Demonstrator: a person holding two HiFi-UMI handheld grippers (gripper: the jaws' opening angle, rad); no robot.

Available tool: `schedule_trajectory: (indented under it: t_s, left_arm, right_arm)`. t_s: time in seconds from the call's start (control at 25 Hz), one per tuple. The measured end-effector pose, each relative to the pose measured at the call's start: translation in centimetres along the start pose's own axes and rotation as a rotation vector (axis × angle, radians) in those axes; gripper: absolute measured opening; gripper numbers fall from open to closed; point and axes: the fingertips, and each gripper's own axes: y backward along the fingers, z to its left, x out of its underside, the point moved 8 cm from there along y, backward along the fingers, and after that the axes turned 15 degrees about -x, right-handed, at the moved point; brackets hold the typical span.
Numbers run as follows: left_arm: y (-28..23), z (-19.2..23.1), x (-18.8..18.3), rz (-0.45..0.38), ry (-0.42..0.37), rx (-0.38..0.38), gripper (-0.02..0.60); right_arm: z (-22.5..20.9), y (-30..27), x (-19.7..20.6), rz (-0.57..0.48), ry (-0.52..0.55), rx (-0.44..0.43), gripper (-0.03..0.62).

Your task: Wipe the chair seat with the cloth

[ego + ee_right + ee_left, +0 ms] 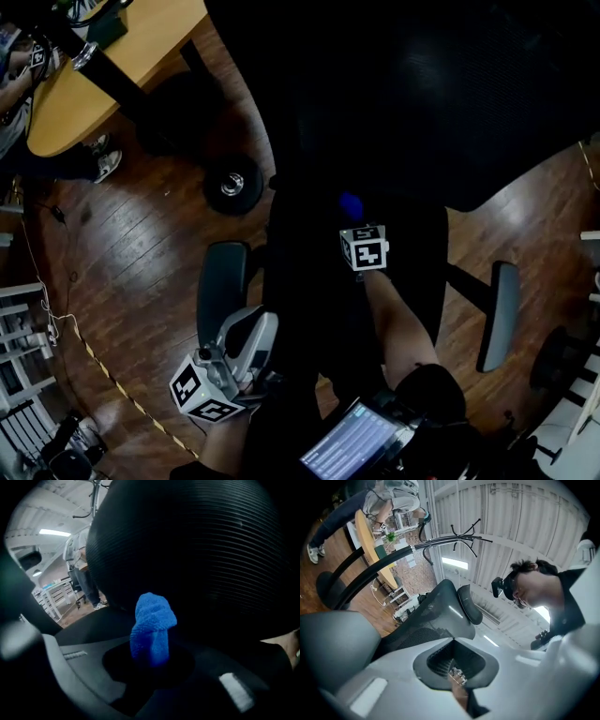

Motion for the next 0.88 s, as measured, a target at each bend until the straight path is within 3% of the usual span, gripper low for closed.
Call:
schedule_trajectory:
  t_s: [0.28, 0.44, 0.72, 0.88]
  left_arm:
    - [-1.1, -0.8, 0.4, 0.052, -0.011, 0.033, -0.009]
    - [-1.6, -0.8, 0.6, 0.071, -0.015, 0.035, -0.009]
    - [-1.6, -1.0, 1.1, 0.073, -0.020, 0.035, -0.009]
    - [-1.4, -1.3, 1.1, 0.067, -0.016, 0.041, -0.009]
  right_arm:
    - [-9.3, 10.7, 3.7, 0.050, -0.104, 0.284, 0.044]
    - [-12.7, 15.6, 5.5, 0.071, -0.139, 0.396, 0.044]
    - [-14.5, 18.9, 7.0, 0.021, -0.166, 0.418, 0.044]
    - [-12.3, 17.9, 5.4, -0.013, -0.146, 0.387, 0.044]
